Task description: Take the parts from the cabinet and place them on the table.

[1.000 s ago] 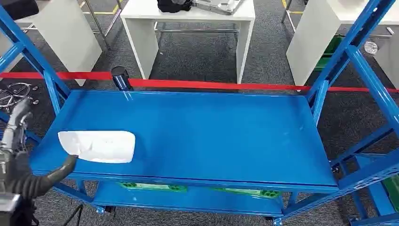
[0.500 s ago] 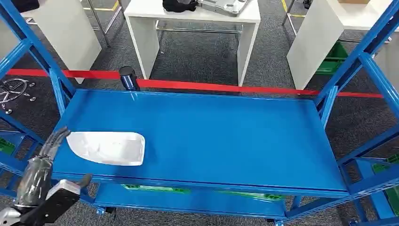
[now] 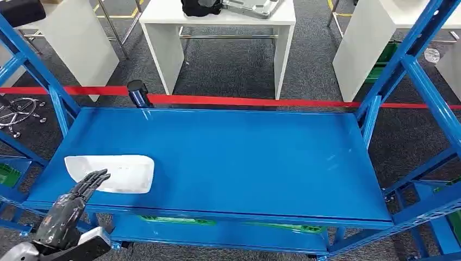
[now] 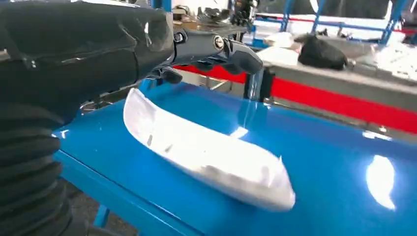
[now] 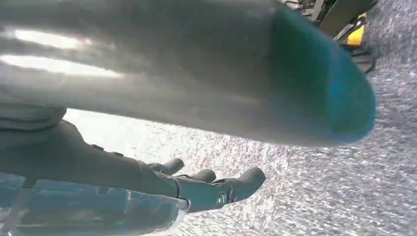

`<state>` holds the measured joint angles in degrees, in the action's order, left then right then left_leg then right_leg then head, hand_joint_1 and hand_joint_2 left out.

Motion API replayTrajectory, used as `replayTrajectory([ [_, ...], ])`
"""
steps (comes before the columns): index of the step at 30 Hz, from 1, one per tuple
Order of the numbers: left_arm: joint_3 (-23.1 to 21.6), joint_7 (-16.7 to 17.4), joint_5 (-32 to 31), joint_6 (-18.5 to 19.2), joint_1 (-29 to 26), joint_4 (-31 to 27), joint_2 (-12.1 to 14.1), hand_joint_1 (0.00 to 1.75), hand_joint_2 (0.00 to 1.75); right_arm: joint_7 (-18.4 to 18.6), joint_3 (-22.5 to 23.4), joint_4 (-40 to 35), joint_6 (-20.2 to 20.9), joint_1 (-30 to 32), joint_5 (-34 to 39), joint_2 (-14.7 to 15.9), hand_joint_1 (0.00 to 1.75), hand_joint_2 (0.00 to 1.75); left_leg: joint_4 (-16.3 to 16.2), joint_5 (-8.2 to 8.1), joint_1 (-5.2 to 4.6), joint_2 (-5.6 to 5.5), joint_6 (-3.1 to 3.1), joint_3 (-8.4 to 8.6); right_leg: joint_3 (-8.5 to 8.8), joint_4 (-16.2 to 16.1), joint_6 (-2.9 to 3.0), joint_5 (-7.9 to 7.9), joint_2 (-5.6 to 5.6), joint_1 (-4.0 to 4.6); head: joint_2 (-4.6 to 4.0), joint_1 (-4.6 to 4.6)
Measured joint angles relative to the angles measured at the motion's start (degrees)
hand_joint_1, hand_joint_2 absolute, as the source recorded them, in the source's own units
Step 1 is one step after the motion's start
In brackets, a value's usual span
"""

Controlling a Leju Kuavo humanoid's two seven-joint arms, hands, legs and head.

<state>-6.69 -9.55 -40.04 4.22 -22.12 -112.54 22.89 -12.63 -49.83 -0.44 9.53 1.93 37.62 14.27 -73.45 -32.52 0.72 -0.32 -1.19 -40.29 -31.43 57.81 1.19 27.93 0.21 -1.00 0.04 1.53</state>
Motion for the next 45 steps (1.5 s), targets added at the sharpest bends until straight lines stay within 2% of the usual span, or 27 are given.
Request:
replayTrajectory([
  [2, -0.5, 0.1, 0.0, 0.0, 0.3, 0.3, 0.9, 0.00, 1.75, 0.1, 0.1, 0.0, 0.0, 0.0, 0.0, 0.0, 0.00, 0.00, 10.5, 5.19, -0.29, 0.00, 0.98, 5.11, 0.35, 0.0, 0.03, 0.06, 0.13, 0.26, 0.00, 0.00],
  [3, -0.7, 0.1, 0.0, 0.0, 0.5, 0.4, 1.4, 0.00, 1.75, 0.1, 0.2, 0.0, 0.0, 0.0, 0.1, 0.0, 0.00, 0.00, 15.0, 6.23, -0.63, 0.02, 1.79, 7.26, 0.39, -0.1, 0.04, 0.08, 0.16, 0.18, 0.00, -0.02],
  [4, -0.9, 0.2, 0.0, 0.0, 0.8, 0.6, 1.7, 0.00, 1.75, 0.1, 0.2, 0.0, -0.1, 0.0, 0.1, -0.1, 0.00, 0.00, 15.6, 5.64, -0.75, 0.25, 1.89, 7.61, 0.20, 0.0, -0.19, 0.19, 0.17, 0.76, 0.00, -0.09],
  [7, -1.4, 0.4, -0.1, 0.0, 1.0, 1.0, 2.5, 0.00, 1.75, 0.2, 0.3, 0.0, 0.0, 0.0, 0.1, 0.0, 0.00, 0.00, 15.8, 5.76, -1.20, 0.23, 2.25, 7.43, 0.17, -0.4, -0.81, 0.07, 0.10, 0.35, 0.00, -0.02],
  [9, -1.9, 1.1, -0.7, 0.1, 1.3, 1.1, 2.8, 0.00, 1.75, 0.2, 0.3, 0.0, 0.0, -0.1, 0.2, 0.0, 0.00, 0.00, 17.8, 6.84, -0.72, 0.33, 2.60, 8.83, -0.32, 0.7, -1.20, 0.72, 0.04, 0.49, 0.00, -0.11],
  [10, -1.9, 1.2, -0.9, 0.1, 1.7, 1.3, 2.9, 0.00, 1.75, 0.2, 0.3, 0.0, 0.0, -0.1, 0.2, 0.1, 0.00, 0.00, 18.1, 6.95, -0.65, 0.34, 2.98, 8.94, -1.52, 3.4, -0.86, 2.37, 0.04, 0.50, 0.00, -0.31],
  [12, -2.2, 1.8, -1.5, 0.4, 2.2, 2.0, 2.9, 0.00, 1.75, -0.2, 0.3, 0.0, 0.2, -0.1, 0.3, 0.2, 0.00, 0.00, 18.1, 7.11, -0.69, 0.32, 3.21, 8.75, -6.09, 12.6, -0.40, 6.05, 0.05, 0.39, 0.00, -0.35],
  [13, -2.4, 2.0, -2.0, 0.4, 2.4, 2.4, 2.9, 0.00, 1.75, -0.5, 0.3, 0.0, 0.2, -0.2, 0.3, 0.2, 0.00, 0.00, 18.0, 7.10, -0.69, 0.32, 3.22, 8.70, -8.22, 16.8, -0.61, 7.19, 0.03, 0.35, 0.00, -0.31],
  [14, -2.5, 2.2, -2.4, 0.4, 2.6, 2.8, 2.9, 0.00, 1.75, -0.7, 0.3, 0.0, 0.2, -0.2, 0.3, 0.1, 0.00, 0.00, 18.0, 7.09, -0.68, 0.31, 3.20, 8.73, -8.92, 17.9, -1.05, 7.08, 0.03, 0.15, 0.00, -0.35],
  [16, -2.6, 2.6, -3.3, 0.4, 3.1, 3.7, 2.9, 0.00, 1.75, -1.2, 0.3, 0.0, 0.4, -0.3, 0.3, 0.1, 0.00, 0.00, 17.9, 6.98, -0.53, 0.21, 3.01, 8.85, -6.24, 11.9, -2.57, 3.99, 0.00, -0.39, 0.00, -0.35],
  [18, -2.6, 2.8, -3.7, 0.5, 3.4, 4.2, 2.9, 0.00, 1.75, -1.3, 0.3, 0.0, 0.4, -0.6, 0.3, 0.2, 0.00, 0.00, 17.0, 6.49, -0.40, 0.17, 2.27, 8.75, -0.87, 1.2, -3.73, 0.14, -0.12, -0.95, 0.00, -0.39],
  [20, -2.6, 2.9, -3.8, 0.5, 3.6, 4.5, 3.0, 0.00, 1.75, -1.4, 0.3, 0.0, 0.6, -0.9, 0.3, 0.0, 0.00, 0.00, 16.2, 5.89, -0.77, 0.15, 1.47, 8.41, -0.77, 0.3, -2.10, -0.13, 0.03, -0.66, 0.00, -0.31],
  [22, -2.5, 2.9, -3.8, 0.5, 3.9, 4.8, 3.1, 0.00, 1.75, -1.4, 0.3, 0.0, 0.7, -0.9, 0.3, -0.1, 0.00, 0.00, 16.4, 6.12, -0.47, 0.14, 1.06, 8.56, -0.78, 0.3, -1.31, -0.17, 0.03, -0.16, 0.00, -0.37],
  [24, -2.5, 2.9, -3.9, 0.5, 3.9, 5.0, 3.2, 0.00, 1.75, -1.4, 0.3, 0.0, 0.8, -0.9, 0.3, -0.2, 0.00, 0.00, 15.8, 5.59, -0.11, 0.18, 0.40, 8.46, -0.39, 0.1, -0.70, -0.50, -0.01, -0.70, 0.00, -0.37],
  [26, -2.4, 2.9, -4.4, 0.4, 4.1, 5.0, 3.4, 0.00, 1.75, -1.5, 0.3, 0.0, 0.8, -0.9, 0.4, -0.1, 0.00, 0.00, 10.7, 2.01, -0.04, 0.23, -0.11, 6.19, -0.40, 0.1, -0.36, -0.54, -0.03, -0.67, 0.00, -0.11],
  [27, -2.3, 3.1, -4.8, 0.4, 4.1, 5.2, 3.4, 0.00, 1.75, -1.6, 0.3, 0.0, 0.9, -1.0, 0.5, -0.2, 0.00, 0.00, 5.0, -0.75, -0.01, 0.23, -0.37, 3.50, -0.49, 0.1, -0.35, -0.54, -0.03, -0.60, 0.00, -0.11],
  [29, -2.3, 3.1, -5.2, 0.4, 4.1, 5.7, 3.4, 0.00, 1.75, -1.8, 0.3, 0.0, 0.9, -0.9, 0.8, -0.3, 0.00, 0.00, -1.6, -2.64, 0.04, 0.24, -0.45, 0.28, -0.55, 0.2, -0.32, -0.52, -0.04, -0.43, 0.00, -0.13],
  [31, -2.0, 3.2, -5.8, 0.4, 4.2, 6.1, 3.4, 0.00, 1.75, -1.8, 0.3, 0.0, 0.9, -0.9, 1.0, -0.5, 0.00, 0.00, 1.8, 0.59, 0.03, 0.23, -0.21, 1.78, -0.41, 0.2, -0.32, -0.49, 0.01, -0.34, 0.00, -0.13],
  [33, -1.5, 3.3, -6.6, 0.4, 4.8, 6.4, 3.5, 0.00, 1.75, -1.8, 0.3, 0.0, 0.5, -0.9, 1.1, -0.7, 0.00, 0.00, 11.9, 5.59, -0.04, 0.23, 0.45, 6.72, -0.22, 0.2, -0.35, -0.48, 0.03, -0.25, 0.00, -0.13],
  [34, -1.1, 3.5, -7.4, 0.4, 5.0, 6.6, 3.6, 0.00, 1.75, -1.8, 0.3, 0.0, 0.3, -1.0, 1.3, -0.7, 0.00, 0.00, 15.5, 5.68, -0.26, 0.22, 0.81, 8.40, -0.28, 0.2, -0.39, -0.47, 0.03, -0.02, 0.00, -0.15],
  [37, 0.2, 4.4, -8.5, 0.2, 4.8, 6.9, 3.6, 0.00, 1.75, -1.8, 0.3, 0.0, -0.1, -1.0, 1.4, -0.8, 0.00, 0.00, 15.8, 5.52, -0.77, 0.23, 1.25, 8.14, -0.65, 0.1, -1.03, -0.61, -0.01, -0.04, 0.00, -0.15],
  [38, 0.6, 4.7, -8.8, 0.2, 4.5, 7.0, 3.6, 0.00, 1.75, -1.8, 0.2, 0.0, -0.2, -1.0, 1.4, -0.8, 0.00, 0.00, 16.2, 5.74, -0.86, 0.22, 1.72, 8.19, -0.54, -0.1, -1.40, -0.72, -0.02, -0.03, 0.00, -0.20],
  [39, 1.2, 4.9, -9.2, 0.1, 4.3, 6.9, 3.6, 0.00, 1.75, -2.0, 0.2, 0.0, -0.1, -1.0, 1.4, -0.8, 0.00, 0.00, 17.2, 6.44, -0.18, 0.24, 2.26, 8.69, -0.81, 0.3, -1.62, -0.44, -0.03, 0.04, 0.00, -0.15],
  [40, 1.8, 5.2, -9.2, 0.0, 3.9, 6.9, 3.5, 0.00, 1.75, -2.2, 0.1, 0.0, 0.0, -1.0, 1.3, -0.8, 0.00, 0.00, 17.6, 6.60, -0.37, 0.31, 2.53, 8.94, -1.67, 2.0, -1.46, 0.65, -0.08, 0.06, 0.00, -0.35],
  [43, 3.4, 5.5, -9.9, 0.4, 3.0, 6.9, 3.1, 0.00, 1.75, -2.6, -0.1, 0.0, 0.2, -1.0, 1.2, -0.5, 0.00, 0.00, 17.5, 6.79, -0.64, 0.34, 2.92, 8.61, -7.39, 14.2, -0.48, 5.94, -0.08, -0.01, 0.00, -0.39],
  [44, 3.9, 5.5, -10.3, 0.6, 2.6, 6.9, 3.0, 0.00, 1.75, -2.8, -0.1, 0.0, 0.3, -0.8, 1.1, -0.5, 0.00, 0.00, 17.5, 6.78, -0.69, 0.33, 2.94, 8.54, -8.87, 17.4, -0.65, 6.74, -0.08, -0.03, 0.00, -0.39],
  [45, 4.3, 5.5, -10.4, 1.0, 2.3, 6.9, 2.6, 0.00, 1.75, -3.0, -0.2, 0.0, 0.3, -0.7, 1.0, -0.5, 0.00, 0.00, 17.4, 6.77, -0.68, 0.28, 2.93, 8.54, -8.99, 17.6, -1.12, 6.37, -0.09, -0.04, 0.00, -0.39],
])
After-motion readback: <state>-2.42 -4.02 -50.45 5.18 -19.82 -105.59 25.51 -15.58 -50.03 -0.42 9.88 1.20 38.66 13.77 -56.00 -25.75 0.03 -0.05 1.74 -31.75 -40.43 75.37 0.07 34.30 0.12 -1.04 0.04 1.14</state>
